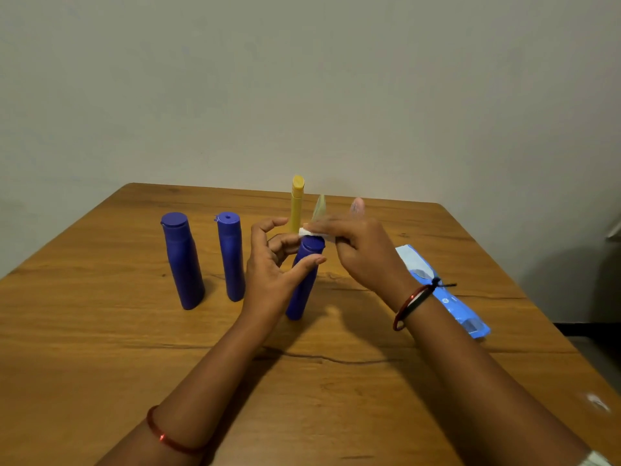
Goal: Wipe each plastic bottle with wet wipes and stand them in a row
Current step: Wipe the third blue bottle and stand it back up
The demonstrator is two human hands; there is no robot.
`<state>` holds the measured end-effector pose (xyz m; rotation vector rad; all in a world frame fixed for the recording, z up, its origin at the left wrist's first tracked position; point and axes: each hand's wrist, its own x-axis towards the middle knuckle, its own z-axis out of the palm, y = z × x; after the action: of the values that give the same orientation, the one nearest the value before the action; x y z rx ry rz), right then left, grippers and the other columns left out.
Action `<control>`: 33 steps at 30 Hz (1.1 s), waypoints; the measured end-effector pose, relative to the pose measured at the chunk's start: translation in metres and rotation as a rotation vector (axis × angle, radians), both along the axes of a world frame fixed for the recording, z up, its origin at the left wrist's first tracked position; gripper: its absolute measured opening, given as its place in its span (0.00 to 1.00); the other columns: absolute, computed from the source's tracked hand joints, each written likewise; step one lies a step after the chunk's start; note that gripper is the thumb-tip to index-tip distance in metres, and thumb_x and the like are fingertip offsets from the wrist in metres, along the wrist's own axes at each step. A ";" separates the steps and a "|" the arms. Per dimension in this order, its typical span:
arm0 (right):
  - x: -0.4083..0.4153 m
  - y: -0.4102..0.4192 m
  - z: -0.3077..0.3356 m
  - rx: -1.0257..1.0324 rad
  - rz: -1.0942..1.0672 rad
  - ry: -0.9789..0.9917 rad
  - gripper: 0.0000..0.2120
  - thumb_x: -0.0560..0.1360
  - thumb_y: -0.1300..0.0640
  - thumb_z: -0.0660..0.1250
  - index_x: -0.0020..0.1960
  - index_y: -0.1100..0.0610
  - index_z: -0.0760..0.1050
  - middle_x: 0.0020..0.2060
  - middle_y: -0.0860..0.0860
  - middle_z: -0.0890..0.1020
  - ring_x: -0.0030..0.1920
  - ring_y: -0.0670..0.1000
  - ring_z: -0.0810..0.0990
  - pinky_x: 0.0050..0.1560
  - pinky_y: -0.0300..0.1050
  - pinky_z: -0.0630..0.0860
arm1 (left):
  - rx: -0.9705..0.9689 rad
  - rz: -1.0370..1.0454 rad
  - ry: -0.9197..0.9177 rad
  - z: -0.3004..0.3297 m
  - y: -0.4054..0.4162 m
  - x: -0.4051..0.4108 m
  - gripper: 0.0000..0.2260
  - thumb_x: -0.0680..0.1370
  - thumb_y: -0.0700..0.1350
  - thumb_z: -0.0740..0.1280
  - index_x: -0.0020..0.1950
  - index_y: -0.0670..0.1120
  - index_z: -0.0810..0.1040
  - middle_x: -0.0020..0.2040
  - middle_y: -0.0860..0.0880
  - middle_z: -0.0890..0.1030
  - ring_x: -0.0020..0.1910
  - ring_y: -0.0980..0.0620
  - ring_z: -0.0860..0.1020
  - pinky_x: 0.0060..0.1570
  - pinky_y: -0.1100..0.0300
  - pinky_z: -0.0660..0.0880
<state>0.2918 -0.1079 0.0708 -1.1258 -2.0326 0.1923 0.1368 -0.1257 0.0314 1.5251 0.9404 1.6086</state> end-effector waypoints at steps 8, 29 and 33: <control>-0.013 -0.027 -0.043 -0.409 0.154 0.676 0.21 0.77 0.70 0.60 0.61 0.48 0.76 0.56 0.39 0.80 0.61 0.40 0.76 0.55 0.34 0.73 | 0.136 0.040 0.079 -0.003 0.002 -0.003 0.17 0.72 0.50 0.73 0.59 0.59 0.77 0.59 0.51 0.75 0.56 0.55 0.77 0.55 0.61 0.76; -0.015 -0.037 -0.059 -0.202 -0.038 0.723 0.20 0.78 0.69 0.59 0.66 0.54 0.74 0.62 0.44 0.78 0.64 0.40 0.73 0.60 0.34 0.72 | 0.224 0.156 0.216 -0.007 0.008 0.013 0.14 0.76 0.52 0.66 0.60 0.52 0.78 0.59 0.56 0.79 0.61 0.58 0.76 0.59 0.53 0.76; -0.014 -0.047 -0.071 -0.207 -0.004 0.651 0.20 0.76 0.71 0.61 0.65 0.56 0.75 0.62 0.46 0.78 0.65 0.43 0.73 0.59 0.32 0.72 | 0.221 0.205 0.231 -0.009 0.008 0.010 0.15 0.80 0.52 0.59 0.61 0.49 0.79 0.61 0.54 0.79 0.63 0.59 0.74 0.63 0.51 0.73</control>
<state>0.2782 -0.1547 -0.0004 -1.0166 -1.4492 0.6860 0.1473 -0.1180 0.0219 1.8480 1.1034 1.7526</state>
